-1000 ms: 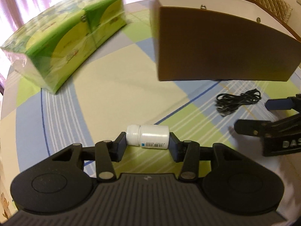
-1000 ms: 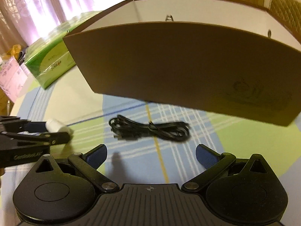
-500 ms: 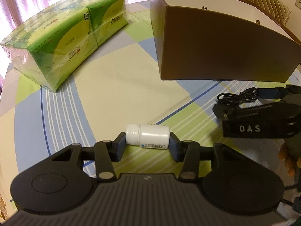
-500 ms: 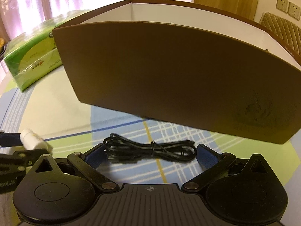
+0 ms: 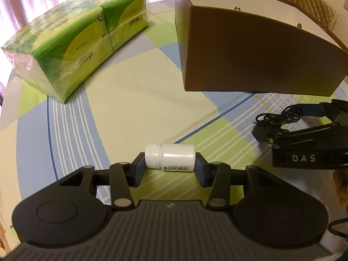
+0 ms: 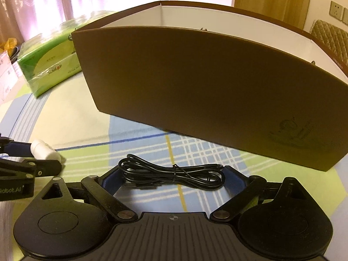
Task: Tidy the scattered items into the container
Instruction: 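Grasp the white pill bottle with the left gripper while the right gripper grasps the black cable, then carry pill bottle and black cable over the brown box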
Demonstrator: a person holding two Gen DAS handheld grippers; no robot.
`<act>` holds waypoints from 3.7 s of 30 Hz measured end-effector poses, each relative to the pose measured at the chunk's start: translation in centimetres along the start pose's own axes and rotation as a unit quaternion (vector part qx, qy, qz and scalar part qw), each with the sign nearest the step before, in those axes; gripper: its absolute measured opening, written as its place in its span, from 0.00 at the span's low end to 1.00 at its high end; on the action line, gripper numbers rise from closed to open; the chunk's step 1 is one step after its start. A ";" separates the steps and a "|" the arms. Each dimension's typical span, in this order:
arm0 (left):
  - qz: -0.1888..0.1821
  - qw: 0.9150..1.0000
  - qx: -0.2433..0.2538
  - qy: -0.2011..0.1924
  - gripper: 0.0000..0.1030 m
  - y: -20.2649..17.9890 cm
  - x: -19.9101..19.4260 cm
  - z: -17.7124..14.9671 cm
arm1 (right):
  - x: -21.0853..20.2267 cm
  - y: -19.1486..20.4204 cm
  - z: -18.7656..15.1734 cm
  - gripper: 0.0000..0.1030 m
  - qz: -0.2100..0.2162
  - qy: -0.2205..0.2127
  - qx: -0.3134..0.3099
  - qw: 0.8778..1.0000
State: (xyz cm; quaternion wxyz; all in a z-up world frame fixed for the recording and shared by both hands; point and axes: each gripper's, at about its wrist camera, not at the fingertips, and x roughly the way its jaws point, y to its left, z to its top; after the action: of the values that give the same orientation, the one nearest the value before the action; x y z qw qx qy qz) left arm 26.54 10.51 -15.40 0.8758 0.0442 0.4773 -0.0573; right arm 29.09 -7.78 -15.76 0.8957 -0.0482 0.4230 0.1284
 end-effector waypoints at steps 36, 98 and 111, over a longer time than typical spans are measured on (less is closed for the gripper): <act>-0.021 0.998 0.024 -0.050 0.40 -10.2 -8.8 0.4 | -10.3 -8.0 -3.6 0.94 0.069 -0.015 -0.024 0.997; -0.017 0.992 0.068 -0.100 0.40 -19.1 -6.2 17.8 | -7.2 -22.1 12.1 0.94 0.184 -0.128 -0.217 0.950; -0.035 0.993 0.103 -0.054 0.40 -19.8 -0.1 23.0 | -0.1 -23.0 16.3 0.94 0.207 -0.048 -0.337 0.917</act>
State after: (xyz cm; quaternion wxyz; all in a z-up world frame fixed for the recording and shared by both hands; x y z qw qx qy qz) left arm 42.80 -12.08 -3.36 0.8886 0.1143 0.4217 -0.1394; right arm 47.42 -26.75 -5.74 0.7989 -0.2525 0.3111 0.4487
